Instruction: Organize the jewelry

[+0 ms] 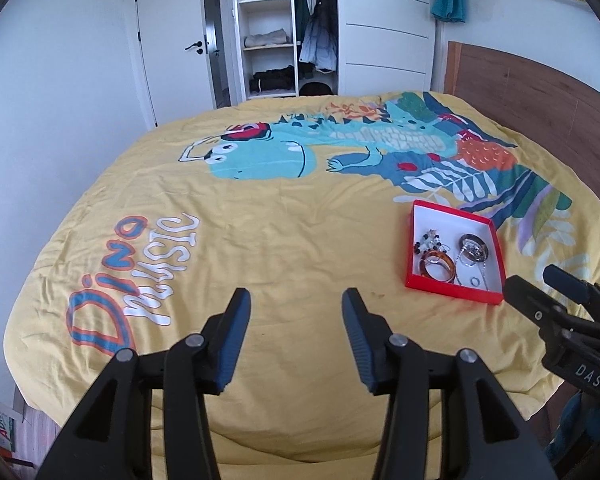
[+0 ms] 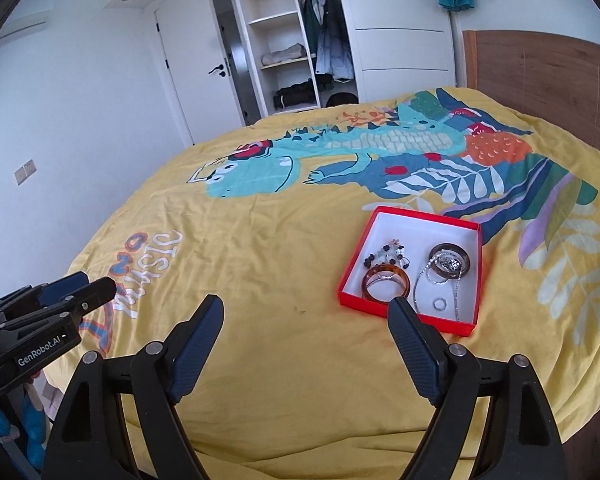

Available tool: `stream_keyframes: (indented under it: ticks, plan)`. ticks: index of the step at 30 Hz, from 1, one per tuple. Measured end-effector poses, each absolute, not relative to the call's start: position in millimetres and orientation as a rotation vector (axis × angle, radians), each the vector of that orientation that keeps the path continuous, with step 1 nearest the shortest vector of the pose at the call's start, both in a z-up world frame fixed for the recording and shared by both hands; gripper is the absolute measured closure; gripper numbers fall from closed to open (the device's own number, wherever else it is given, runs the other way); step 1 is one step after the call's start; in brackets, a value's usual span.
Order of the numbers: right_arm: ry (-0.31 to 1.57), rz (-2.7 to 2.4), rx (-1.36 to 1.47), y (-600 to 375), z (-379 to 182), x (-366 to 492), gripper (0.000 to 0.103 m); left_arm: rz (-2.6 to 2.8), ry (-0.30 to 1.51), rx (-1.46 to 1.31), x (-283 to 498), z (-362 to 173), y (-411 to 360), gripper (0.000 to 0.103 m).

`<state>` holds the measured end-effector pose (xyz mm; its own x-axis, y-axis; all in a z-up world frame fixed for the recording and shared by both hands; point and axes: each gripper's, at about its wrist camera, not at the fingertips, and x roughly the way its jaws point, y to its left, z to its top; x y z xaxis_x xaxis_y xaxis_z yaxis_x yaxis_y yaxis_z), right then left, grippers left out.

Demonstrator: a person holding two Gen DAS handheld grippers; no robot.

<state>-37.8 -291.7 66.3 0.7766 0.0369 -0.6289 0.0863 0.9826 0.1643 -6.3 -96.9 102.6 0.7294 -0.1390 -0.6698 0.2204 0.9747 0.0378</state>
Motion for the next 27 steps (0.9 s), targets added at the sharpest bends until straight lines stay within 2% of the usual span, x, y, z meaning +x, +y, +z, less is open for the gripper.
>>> stream_keyframes:
  ticks: [16, 27]
  plan:
    - [0.682, -0.047, 0.140, -269, 70, -62, 0.007, -0.156, 0.672, 0.082, -33, 114, -63, 0.055]
    - [0.701, -0.051, 0.125, -262, 65, -63, 0.005, -0.158, 0.654, 0.069, -36, 111, -50, 0.055]
